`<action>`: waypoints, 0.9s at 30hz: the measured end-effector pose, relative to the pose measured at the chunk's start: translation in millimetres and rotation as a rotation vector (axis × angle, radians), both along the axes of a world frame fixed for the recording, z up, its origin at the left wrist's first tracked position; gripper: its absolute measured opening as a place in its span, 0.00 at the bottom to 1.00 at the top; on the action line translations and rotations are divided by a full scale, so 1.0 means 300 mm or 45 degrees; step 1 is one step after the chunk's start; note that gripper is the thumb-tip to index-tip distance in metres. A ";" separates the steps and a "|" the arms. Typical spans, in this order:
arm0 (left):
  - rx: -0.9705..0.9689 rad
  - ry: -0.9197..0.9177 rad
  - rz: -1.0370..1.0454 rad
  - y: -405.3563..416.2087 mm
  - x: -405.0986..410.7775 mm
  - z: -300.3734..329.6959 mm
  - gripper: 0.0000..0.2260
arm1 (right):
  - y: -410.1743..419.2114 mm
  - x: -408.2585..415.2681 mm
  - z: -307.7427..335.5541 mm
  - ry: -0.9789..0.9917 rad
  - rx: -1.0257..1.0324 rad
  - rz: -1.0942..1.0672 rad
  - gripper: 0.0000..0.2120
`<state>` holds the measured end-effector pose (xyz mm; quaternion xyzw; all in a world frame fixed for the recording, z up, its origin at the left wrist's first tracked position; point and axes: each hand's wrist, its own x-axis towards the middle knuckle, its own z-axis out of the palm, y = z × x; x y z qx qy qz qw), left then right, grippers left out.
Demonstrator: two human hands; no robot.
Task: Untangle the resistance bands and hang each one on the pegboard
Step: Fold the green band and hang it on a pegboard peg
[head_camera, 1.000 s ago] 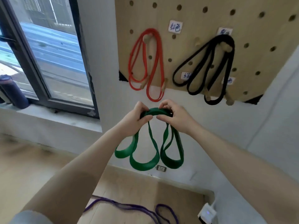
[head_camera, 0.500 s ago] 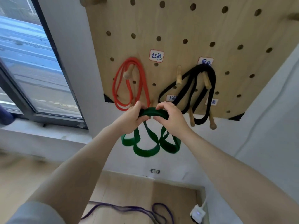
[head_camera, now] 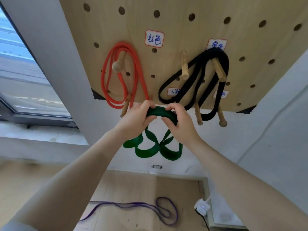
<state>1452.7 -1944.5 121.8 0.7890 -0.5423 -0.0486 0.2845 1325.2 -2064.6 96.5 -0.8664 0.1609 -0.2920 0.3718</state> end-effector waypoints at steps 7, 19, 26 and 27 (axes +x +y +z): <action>-0.009 -0.024 0.048 -0.049 -0.120 -0.065 0.12 | -0.039 -0.086 -0.076 0.062 0.055 -0.020 0.09; -0.212 0.021 0.165 -0.022 -0.066 -0.063 0.13 | -0.055 0.010 -0.019 0.045 0.018 0.114 0.11; -0.247 0.217 0.132 -0.025 0.045 -0.052 0.07 | -0.044 0.120 -0.014 0.011 0.006 0.081 0.10; -0.228 0.255 0.115 -0.030 0.058 -0.049 0.05 | -0.045 0.129 -0.016 0.011 0.018 0.073 0.09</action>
